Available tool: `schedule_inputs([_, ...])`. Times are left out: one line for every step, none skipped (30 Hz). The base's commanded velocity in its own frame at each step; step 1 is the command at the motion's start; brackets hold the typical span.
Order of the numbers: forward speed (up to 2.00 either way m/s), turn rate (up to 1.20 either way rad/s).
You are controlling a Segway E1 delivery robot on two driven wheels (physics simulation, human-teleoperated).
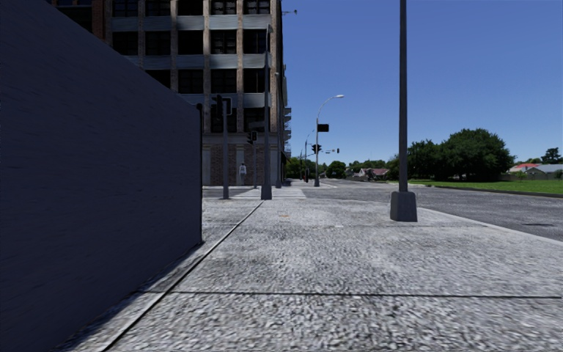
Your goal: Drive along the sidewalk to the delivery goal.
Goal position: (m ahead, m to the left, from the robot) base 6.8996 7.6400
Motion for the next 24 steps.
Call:
schedule_inputs([2.00, 0.00])
schedule_inputs([2.00, 0.00])
schedule_inputs([2.00, 0.00])
schedule_inputs([2.00, 0.00])
schedule_inputs([2.00, 0.00])
schedule_inputs([2.00, 0.00])
schedule_inputs([2.00, 0.00])
schedule_inputs([2.00, 0.00])
schedule_inputs([2.00, 0.00])
schedule_inputs([2.00, 0.00])
schedule_inputs([2.00, 0.00])
schedule_inputs([2.00, 0.00])
schedule_inputs([2.00, 0.00])
schedule_inputs([2.00, 0.00])
schedule_inputs([2.00, 0.00])
schedule_inputs([2.00, 0.00])
schedule_inputs([2.00, 0.00])
schedule_inputs([2.00, 0.00])
schedule_inputs([2.00, 0.00])
schedule_inputs([2.00, 0.00])
schedule_inputs([2.00, 0.00])
schedule_inputs([2.00, 0.00])
schedule_inputs([2.00, 0.00])
schedule_inputs([2.00, 0.00])
